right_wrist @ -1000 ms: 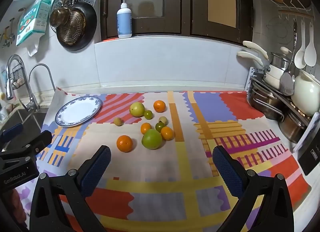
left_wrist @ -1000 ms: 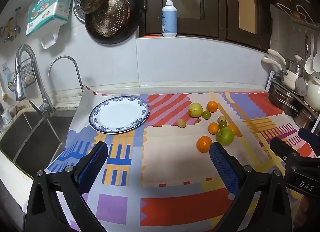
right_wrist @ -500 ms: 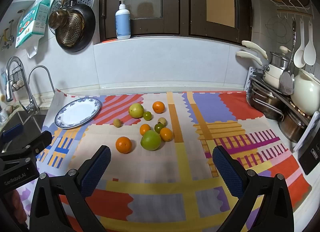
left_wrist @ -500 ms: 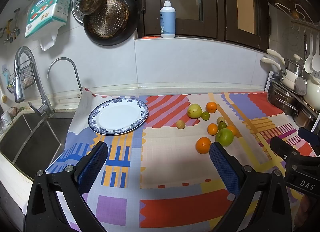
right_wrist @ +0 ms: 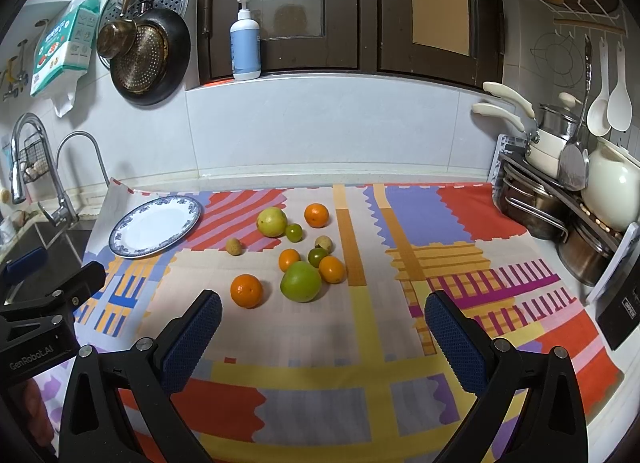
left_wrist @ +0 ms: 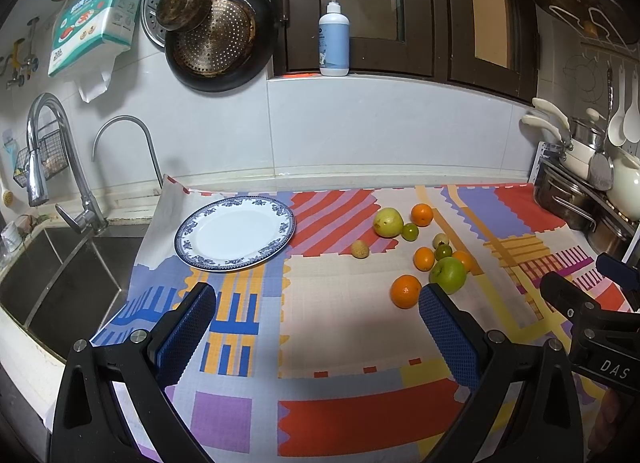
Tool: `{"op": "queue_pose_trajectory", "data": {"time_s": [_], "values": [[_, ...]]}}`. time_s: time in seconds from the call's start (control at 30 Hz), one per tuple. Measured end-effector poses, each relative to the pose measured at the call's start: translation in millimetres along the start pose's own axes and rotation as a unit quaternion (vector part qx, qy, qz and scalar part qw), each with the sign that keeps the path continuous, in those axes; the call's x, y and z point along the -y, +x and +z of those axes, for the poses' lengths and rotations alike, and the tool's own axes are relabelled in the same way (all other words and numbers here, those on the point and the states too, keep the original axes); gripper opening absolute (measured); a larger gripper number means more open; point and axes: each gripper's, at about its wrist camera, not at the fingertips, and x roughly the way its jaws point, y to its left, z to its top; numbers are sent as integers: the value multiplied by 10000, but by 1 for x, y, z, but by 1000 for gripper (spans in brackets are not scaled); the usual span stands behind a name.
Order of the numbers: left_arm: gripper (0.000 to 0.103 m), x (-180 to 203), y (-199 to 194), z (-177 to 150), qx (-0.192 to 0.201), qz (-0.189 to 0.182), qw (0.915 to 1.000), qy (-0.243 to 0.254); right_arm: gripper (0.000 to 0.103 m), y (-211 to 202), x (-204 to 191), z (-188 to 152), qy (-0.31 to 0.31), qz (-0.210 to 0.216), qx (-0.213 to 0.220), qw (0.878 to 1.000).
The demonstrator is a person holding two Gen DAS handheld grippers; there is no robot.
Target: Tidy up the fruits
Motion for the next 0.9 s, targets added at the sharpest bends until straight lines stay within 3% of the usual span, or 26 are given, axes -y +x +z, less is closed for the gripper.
{"op": "queue_pose_trajectory", "data": {"time_s": [0.9], "values": [[103, -1, 0, -2, 11, -8, 10000, 2, 102, 1, 0, 2, -5, 8, -1, 10000]]}}
